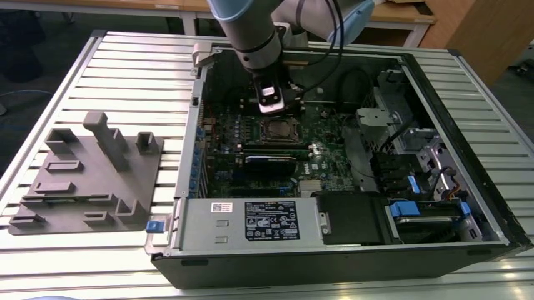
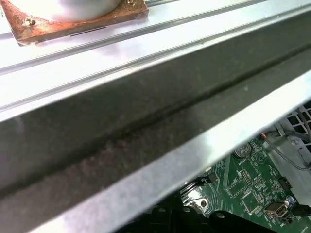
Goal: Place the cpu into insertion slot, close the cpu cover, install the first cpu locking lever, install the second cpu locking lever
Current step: 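Install the first cpu locking lever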
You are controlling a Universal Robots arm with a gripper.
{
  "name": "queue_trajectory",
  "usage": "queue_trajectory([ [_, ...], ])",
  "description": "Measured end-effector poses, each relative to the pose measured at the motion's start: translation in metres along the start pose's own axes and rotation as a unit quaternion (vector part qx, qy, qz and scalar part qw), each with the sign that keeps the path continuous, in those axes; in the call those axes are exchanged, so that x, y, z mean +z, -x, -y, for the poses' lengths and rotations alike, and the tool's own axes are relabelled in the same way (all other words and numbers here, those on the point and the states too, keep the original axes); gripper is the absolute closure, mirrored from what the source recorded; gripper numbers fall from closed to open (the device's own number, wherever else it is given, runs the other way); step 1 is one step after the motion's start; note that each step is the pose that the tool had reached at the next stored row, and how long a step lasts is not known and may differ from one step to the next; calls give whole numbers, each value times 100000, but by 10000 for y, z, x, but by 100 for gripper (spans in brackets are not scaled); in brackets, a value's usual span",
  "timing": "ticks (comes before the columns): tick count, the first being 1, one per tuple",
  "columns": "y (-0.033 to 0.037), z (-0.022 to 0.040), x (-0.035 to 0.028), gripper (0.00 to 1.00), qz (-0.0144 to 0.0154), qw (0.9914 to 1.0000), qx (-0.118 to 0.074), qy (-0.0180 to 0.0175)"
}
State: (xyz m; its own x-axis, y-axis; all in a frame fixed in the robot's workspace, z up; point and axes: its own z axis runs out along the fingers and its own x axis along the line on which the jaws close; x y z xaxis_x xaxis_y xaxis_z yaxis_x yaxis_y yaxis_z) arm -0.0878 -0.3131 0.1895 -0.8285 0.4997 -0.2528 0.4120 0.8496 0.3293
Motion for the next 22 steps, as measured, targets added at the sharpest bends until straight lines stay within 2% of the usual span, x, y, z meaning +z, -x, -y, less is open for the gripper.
queue_trajectory([
  [4, 0, 15, 13, 89, 86, 100000, -12, 59],
  [11, 9, 37, 15, 89, 232, 99999, -154, -255],
  [18, 11, 39, 15, 89, 240, 99999, -157, -261],
  [22, 43, 79, 10, 89, 236, 99999, -150, -251],
])
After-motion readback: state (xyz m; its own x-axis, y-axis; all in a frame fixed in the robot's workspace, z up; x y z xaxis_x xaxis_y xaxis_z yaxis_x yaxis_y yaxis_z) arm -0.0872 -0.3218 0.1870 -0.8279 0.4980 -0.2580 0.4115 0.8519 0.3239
